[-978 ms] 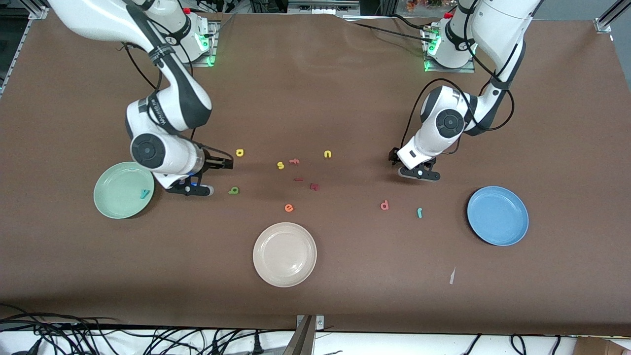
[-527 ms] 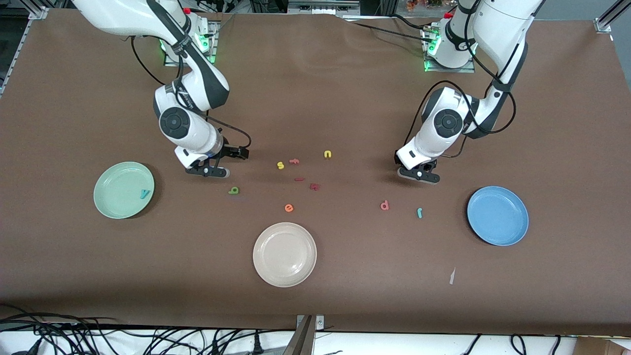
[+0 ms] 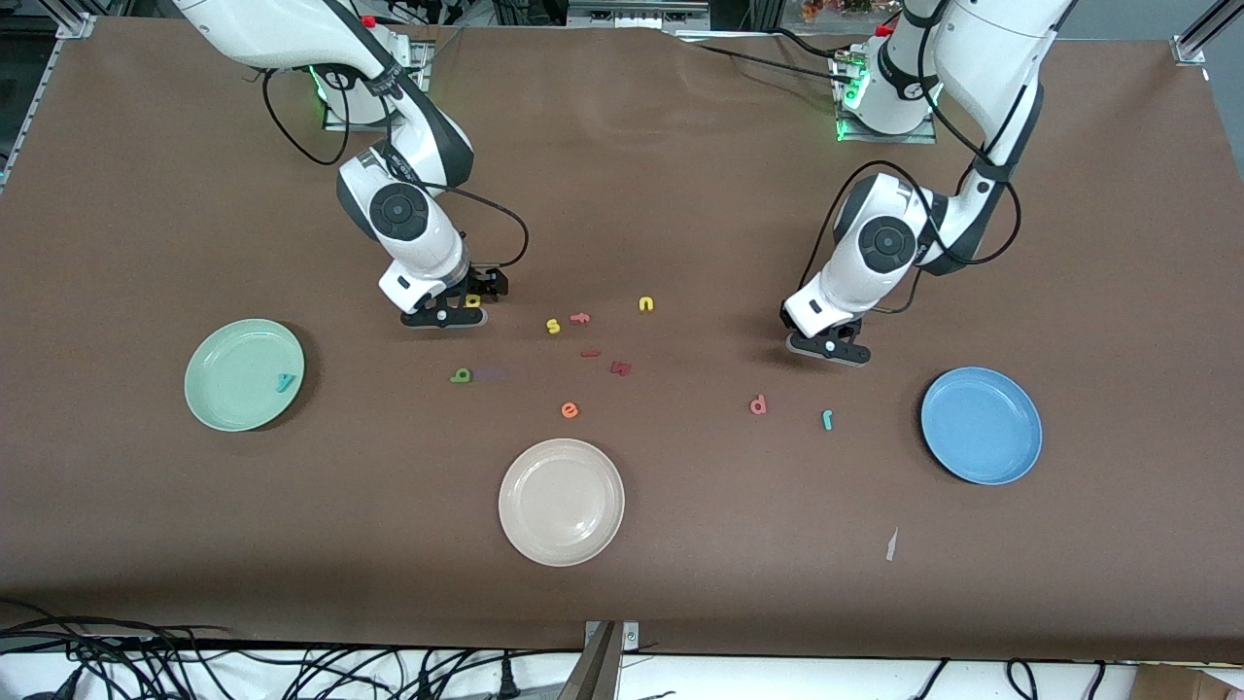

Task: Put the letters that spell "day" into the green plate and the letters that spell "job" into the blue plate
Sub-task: 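Put the o in the blue plate while the right gripper grasps yellow a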

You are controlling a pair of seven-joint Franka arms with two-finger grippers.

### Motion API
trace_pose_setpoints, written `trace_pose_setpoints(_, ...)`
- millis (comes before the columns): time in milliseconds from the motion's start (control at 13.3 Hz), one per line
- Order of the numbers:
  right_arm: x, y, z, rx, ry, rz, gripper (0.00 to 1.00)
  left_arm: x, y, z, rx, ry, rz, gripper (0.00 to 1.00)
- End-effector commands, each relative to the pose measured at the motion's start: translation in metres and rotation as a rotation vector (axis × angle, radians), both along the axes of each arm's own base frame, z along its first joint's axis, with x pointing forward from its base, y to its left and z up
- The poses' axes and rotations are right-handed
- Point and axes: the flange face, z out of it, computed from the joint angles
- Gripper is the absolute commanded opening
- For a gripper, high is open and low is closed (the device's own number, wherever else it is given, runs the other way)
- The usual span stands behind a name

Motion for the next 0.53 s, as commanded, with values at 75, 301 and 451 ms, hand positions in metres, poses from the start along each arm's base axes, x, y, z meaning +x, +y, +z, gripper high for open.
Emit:
trace_pose_setpoints(75, -0.006, 0.0, -0.01, 0.012, -0.017, 0.009, 0.99, 0.037, 0.088, 0.074, 0.049, -0.12, -0.018, 0.02)
trace_pose_setpoints(301, -0.01, 0.0, -0.02, 0.017, -0.005, -0.003, 0.9, 0.046, 0.139, 0.09, 0.065, -0.143, -0.075, 0.02)
trace_pose_setpoints(451, -0.011, -0.001, -0.025, 0.015, 0.007, -0.008, 0.86, 0.048, 0.167, 0.087, 0.083, -0.14, -0.108, 0.07)
